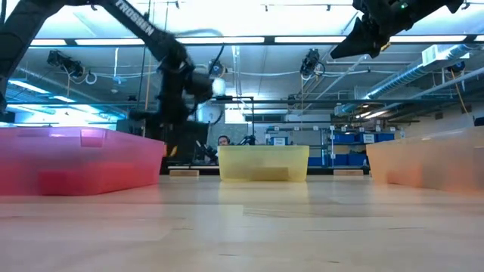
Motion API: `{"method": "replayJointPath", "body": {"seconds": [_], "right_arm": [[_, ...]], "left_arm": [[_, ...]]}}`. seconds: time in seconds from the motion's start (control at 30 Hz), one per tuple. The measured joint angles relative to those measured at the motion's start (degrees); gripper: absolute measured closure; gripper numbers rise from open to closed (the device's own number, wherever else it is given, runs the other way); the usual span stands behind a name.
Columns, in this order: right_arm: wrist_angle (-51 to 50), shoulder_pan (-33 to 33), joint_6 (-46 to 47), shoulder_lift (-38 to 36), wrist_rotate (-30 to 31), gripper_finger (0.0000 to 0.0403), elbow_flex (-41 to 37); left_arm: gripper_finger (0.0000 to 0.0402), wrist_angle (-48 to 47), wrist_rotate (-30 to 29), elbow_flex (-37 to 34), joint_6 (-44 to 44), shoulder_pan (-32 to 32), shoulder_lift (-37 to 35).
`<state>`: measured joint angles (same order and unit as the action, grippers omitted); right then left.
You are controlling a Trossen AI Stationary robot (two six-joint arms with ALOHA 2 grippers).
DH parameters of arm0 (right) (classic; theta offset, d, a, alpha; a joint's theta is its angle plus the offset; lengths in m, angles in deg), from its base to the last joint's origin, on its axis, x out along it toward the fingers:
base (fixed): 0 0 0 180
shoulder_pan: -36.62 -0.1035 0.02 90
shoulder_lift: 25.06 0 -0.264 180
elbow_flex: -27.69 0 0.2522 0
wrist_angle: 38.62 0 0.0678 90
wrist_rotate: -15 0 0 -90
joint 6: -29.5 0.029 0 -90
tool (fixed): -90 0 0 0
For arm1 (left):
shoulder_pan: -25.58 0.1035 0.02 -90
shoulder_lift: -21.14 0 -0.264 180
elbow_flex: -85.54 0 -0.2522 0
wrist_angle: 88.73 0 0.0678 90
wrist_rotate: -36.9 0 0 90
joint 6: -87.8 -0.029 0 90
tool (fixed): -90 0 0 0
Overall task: Sort blocks by size
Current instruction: Put the 3 stud yellow game piece into the pink bin
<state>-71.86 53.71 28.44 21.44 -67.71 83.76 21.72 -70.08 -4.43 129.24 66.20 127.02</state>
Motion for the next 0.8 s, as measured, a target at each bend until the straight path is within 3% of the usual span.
{"method": "replayJointPath", "body": {"seconds": [0.13,0.23,0.4,0.57,0.8], "right_arm": [[0.0,0.0,1.24,0.0,0.0,0.0381,0.0],[0.0,0.0,1.68,0.0,0.0,0.0381,0.0],[0.0,0.0,4.96,0.0,0.02,0.0382,0.0],[-0.04,-0.06,9.38,0.0,0.0,0.0382,0.0],[0.06,-1.2,16.27,0.0,-1.37,0.0382,0.0]], "left_arm": [[0.025,-5.92,-3.36,6.33,-8.59,-4.59,-0.13],[0.025,-8.38,-2.23,10.55,-15.91,-9.22,-0.12],[0.025,-13.16,-1.39,12.85,-20.36,-17.84,-1.86],[0.025,-14.0,0.2,3.54,-20.43,-25.9,-11.78],[0.025,-9.58,7.11,-15.18,-2.16,-36.2,-32.82]]}}
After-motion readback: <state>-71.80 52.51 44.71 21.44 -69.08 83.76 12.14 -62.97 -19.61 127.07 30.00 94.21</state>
